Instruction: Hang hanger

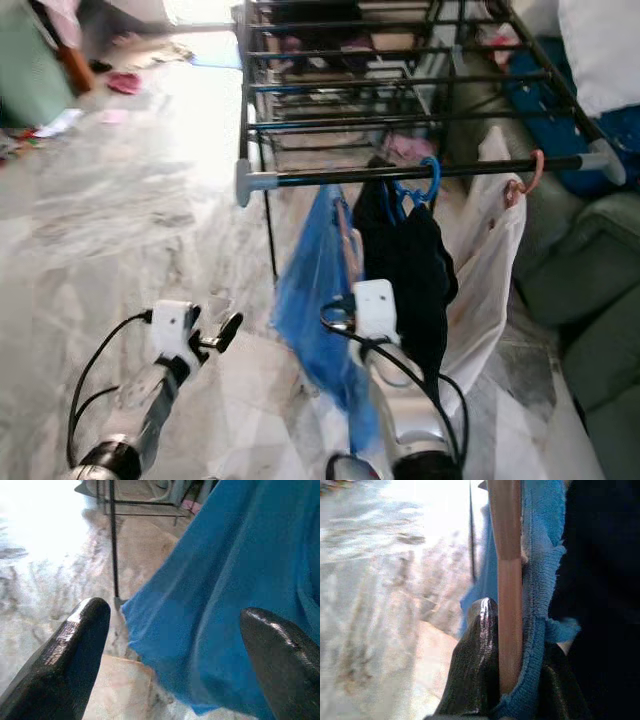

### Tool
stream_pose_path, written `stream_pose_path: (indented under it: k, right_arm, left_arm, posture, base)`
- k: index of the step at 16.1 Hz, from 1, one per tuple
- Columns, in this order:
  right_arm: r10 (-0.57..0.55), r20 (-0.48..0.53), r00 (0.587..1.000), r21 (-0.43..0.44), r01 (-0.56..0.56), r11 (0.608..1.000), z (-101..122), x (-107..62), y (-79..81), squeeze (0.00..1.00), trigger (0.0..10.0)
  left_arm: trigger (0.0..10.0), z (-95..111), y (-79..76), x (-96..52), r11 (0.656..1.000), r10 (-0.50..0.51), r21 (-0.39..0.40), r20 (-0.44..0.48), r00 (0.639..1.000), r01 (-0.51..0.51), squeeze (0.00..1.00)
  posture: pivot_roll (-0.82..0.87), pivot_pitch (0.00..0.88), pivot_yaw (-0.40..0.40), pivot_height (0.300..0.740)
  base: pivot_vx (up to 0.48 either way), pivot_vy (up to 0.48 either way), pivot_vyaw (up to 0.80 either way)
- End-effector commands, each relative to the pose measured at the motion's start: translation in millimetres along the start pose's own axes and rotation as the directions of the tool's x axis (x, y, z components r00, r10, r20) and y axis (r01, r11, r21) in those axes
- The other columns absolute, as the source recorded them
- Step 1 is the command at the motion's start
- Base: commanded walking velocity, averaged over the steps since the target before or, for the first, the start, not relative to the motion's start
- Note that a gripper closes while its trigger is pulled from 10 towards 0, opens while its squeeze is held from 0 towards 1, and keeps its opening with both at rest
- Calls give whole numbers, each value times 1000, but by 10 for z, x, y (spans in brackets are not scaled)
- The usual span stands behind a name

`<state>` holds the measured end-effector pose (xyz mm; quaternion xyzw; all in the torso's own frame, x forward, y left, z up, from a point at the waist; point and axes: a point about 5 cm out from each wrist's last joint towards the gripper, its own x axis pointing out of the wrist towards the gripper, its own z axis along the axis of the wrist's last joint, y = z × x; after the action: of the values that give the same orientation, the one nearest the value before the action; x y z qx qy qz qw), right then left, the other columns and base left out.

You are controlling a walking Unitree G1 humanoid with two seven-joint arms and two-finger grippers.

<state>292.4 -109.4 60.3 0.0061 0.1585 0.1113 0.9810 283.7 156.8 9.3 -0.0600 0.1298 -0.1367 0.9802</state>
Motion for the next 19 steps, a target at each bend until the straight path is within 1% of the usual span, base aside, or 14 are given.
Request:
stream_pose_path:
  k: [1,3,5,7,8,9,10,11,13,15,16,17,18,19]
  right_arm:
    - [31,53,998,5,-31,999,176,33,58,0,10000]
    - [44,60,997,18,-46,999,242,70,90,0,10000]
    - [45,57,997,35,-47,998,336,142,75,0,10000]
    - [54,40,998,47,-56,997,369,194,56,0,10000]
    - [81,13,997,26,-81,996,433,281,41,0,10000]
    - [81,15,997,27,-81,996,462,302,33,0,10000]
    - [81,16,997,53,-82,995,565,375,14,0,10000]
    - [87,8,996,66,-87,994,615,415,8,0,10000]
    - [93,-9,996,57,-93,994,677,481,4,0,10000]
    - [134,-38,990,69,-131,989,760,562,34,0,10000]
    - [138,-38,990,67,-135,989,781,578,39,0,10000]
    - [144,-29,989,44,-143,989,868,622,69,0,10000]
    - [152,-21,988,34,-151,988,904,631,97,0,10000]
    - [155,10,988,11,-155,988,973,636,138,0,10000]
  left_arm:
    - [10000,23,-18,5,1000,-9,22,12,1000,9,0]
    - [10000,31,-6,3,1000,0,26,15,1000,-1,0]
    - [10000,39,24,-2,999,8,34,11,1000,-8,0]
    - [10000,41,31,1,999,10,38,7,1000,-11,0]
    - [10000,43,36,6,999,12,41,5,1000,-12,0]
    - [10000,43,37,6,999,12,41,4,1000,-12,0]
    - [10000,30,47,-7,999,17,40,3,1000,-17,0]
    - [10000,12,56,-23,999,22,39,2,1000,-22,0]
    - [10000,-23,70,-55,999,27,38,-3,1000,-27,0]
    - [10000,-33,85,-66,999,33,36,-7,999,-33,0]
    - [10000,-31,85,-65,999,33,36,-6,999,-33,0]
    - [10000,-14,81,-55,999,33,36,1,999,-33,0]
    - [10000,3,78,-46,999,31,38,6,1000,-31,0]
    - [10000,41,72,-29,999,31,39,19,999,-32,0]
  posture:
    - [-206,160,10,740]
    - [-201,159,11,740]
    - [-186,154,10,740]
    - [-183,151,9,740]
    - [-171,149,0,740]
    - [-170,149,-2,740]
    - [-161,149,-7,740]
    - [-155,150,-10,740]
    - [-151,150,-11,740]
    - [-147,152,-10,740]
    - [-147,152,-10,740]
    - [-146,153,-10,740]
    - [-146,153,-10,740]
    - [-144,154,-13,740]
  base:
    - [0,0,0]
    - [0,0,0]
    - [0,0,0]
    - [0,0,0]
    - [0,0,0]
    - [0,0,0]
    - [0,0,0]
    - [0,0,0]
    - [0,0,0]
    - [0,0,0]
    - [0,0,0]
    - [0,0,0]
    - [0,0,0]
    - [0,0,0]
